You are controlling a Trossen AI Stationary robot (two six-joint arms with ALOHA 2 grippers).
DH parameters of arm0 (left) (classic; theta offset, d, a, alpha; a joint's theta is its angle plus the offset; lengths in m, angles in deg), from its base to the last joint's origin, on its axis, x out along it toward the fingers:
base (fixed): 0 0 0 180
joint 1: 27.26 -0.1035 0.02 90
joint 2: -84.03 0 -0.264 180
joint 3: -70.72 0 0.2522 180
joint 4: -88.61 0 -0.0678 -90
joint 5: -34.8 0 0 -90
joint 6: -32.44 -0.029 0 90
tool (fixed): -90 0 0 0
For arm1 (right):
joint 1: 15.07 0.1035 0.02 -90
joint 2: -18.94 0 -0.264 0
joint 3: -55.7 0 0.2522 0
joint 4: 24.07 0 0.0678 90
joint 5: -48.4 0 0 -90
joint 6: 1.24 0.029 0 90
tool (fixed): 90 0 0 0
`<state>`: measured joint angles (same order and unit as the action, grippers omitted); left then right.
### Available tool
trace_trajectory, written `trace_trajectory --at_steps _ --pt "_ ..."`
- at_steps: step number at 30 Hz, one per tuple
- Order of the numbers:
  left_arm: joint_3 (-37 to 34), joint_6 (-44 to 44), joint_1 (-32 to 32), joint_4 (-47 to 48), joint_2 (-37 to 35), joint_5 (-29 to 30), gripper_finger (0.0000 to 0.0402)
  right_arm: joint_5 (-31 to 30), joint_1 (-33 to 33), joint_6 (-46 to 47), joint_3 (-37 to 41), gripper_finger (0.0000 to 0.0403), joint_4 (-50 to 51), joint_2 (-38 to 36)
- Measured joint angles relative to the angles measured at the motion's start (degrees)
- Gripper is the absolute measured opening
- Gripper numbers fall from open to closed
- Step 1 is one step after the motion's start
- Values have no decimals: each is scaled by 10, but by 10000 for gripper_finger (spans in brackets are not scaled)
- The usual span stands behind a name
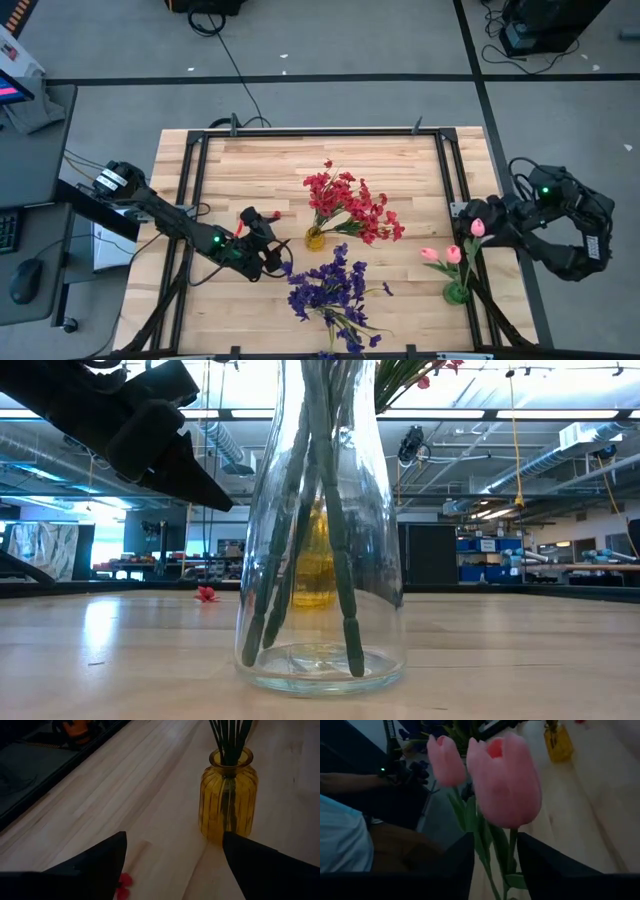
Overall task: Sort flowers into vase by color
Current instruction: Put the pink tulip into the green vase, then return to Home Position
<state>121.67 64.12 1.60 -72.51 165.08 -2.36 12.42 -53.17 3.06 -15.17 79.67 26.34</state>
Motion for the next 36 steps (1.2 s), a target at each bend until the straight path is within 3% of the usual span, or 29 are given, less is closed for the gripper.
trace_trajectory --at_steps 8,15,19,25,29,36 --pt "0 -1 4 -12 0 -2 335 -26 12 5 -30 192 0 0" --pt "0 -4 22 -42 0 -53 335 -35 13 27 -62 207 0 0" --pt "0 -56 45 -89 -4 -68 335 -66 21 49 -87 208 0 0" --pt "1 -95 62 -88 -47 -70 335 -155 52 87 -126 208 -1 0" --pt "1 -176 61 -69 -112 -69 335 -224 73 112 -148 208 -29 0" --pt "1 -239 31 24 -236 -70 335 -432 101 85 -160 208 -154 0"
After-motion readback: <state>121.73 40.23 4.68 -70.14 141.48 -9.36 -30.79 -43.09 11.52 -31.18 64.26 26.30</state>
